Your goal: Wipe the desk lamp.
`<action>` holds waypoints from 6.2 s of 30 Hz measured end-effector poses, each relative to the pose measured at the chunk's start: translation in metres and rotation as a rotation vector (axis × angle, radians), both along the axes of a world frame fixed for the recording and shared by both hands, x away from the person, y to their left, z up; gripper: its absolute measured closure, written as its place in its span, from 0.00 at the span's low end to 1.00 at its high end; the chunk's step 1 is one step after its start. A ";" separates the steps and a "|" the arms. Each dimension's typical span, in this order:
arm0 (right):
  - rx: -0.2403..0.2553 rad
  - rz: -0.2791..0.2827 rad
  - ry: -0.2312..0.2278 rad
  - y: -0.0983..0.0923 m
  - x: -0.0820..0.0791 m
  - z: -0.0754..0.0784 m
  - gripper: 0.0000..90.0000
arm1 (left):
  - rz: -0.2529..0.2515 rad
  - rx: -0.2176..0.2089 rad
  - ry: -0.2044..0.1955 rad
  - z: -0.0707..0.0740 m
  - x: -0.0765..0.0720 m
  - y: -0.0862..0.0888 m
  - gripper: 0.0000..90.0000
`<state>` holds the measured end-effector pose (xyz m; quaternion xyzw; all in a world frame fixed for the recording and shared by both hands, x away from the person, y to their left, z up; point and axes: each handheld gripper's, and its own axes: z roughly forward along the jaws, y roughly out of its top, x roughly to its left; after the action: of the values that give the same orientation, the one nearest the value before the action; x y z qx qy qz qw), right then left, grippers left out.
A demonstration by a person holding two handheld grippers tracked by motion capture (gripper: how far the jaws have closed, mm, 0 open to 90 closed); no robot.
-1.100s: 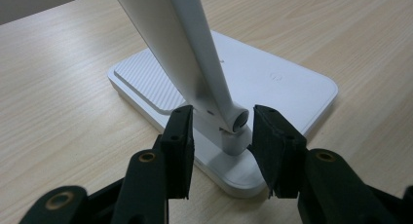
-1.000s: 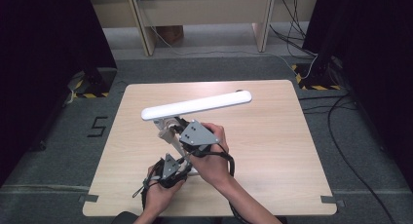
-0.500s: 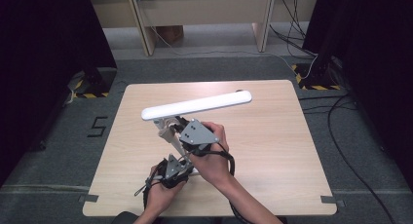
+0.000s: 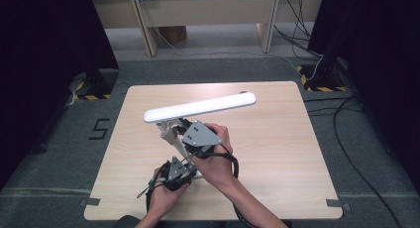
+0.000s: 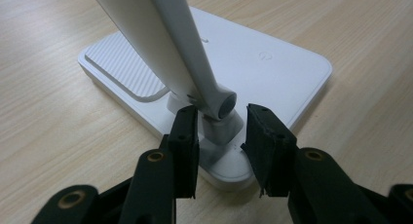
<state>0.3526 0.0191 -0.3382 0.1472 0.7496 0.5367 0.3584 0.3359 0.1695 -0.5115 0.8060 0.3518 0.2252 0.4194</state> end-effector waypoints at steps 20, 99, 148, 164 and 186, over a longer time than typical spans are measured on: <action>-0.036 -0.003 0.016 0.004 -0.001 -0.002 0.92 | 0.000 -0.036 0.038 0.000 0.004 0.005 0.79; -0.220 -0.062 0.209 -0.012 0.006 -0.102 0.92 | 0.011 -0.043 0.028 -0.001 0.002 0.004 0.80; -0.349 -0.048 0.367 -0.054 0.016 -0.138 0.92 | 0.048 -0.100 0.005 0.026 -0.015 0.027 0.50; -0.429 0.126 0.434 -0.025 -0.002 -0.141 0.91 | 0.090 -0.297 -0.101 0.075 0.000 0.027 0.46; -0.423 0.026 0.561 -0.063 0.021 -0.145 0.92 | 0.148 -0.218 -0.200 0.078 0.004 0.021 0.65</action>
<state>0.3740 -0.0434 -0.4831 0.2018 0.9153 0.3125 0.1542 0.3404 0.1906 -0.4334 0.7010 0.3891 0.2953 0.5196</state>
